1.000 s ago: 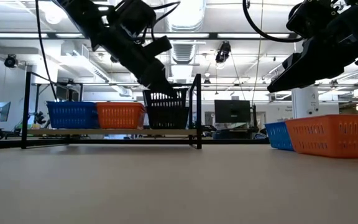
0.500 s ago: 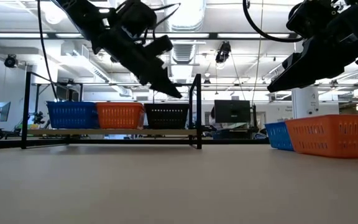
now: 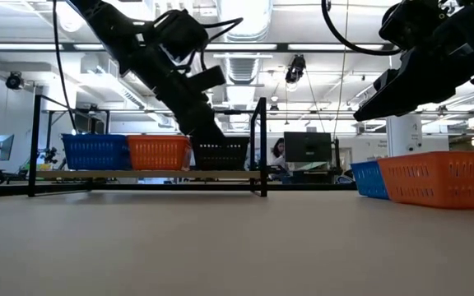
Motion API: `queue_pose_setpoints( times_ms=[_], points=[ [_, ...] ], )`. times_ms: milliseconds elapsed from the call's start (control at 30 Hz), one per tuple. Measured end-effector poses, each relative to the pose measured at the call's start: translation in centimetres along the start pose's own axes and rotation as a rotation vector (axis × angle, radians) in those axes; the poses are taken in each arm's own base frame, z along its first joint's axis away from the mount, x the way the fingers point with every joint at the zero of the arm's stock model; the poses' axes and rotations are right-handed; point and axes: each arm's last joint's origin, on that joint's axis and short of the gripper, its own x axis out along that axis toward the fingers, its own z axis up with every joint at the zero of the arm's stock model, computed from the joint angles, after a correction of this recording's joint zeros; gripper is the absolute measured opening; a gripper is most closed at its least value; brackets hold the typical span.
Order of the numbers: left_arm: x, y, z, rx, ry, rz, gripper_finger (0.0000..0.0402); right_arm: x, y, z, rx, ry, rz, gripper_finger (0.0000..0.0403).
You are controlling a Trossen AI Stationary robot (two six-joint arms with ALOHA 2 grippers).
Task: Stack baskets on shelf by color
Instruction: Stack the top black basket on top of the other black basket on the shelf
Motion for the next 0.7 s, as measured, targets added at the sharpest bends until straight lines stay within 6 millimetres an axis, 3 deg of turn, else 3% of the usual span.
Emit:
queue_pose_setpoints(
  times_ms=[700],
  points=[
    [-1.03,0.30,-0.29,-0.016,0.067,0.011,0.0160,0.00,0.00,0.00,0.000,0.000,0.000,0.0118]
  ],
)
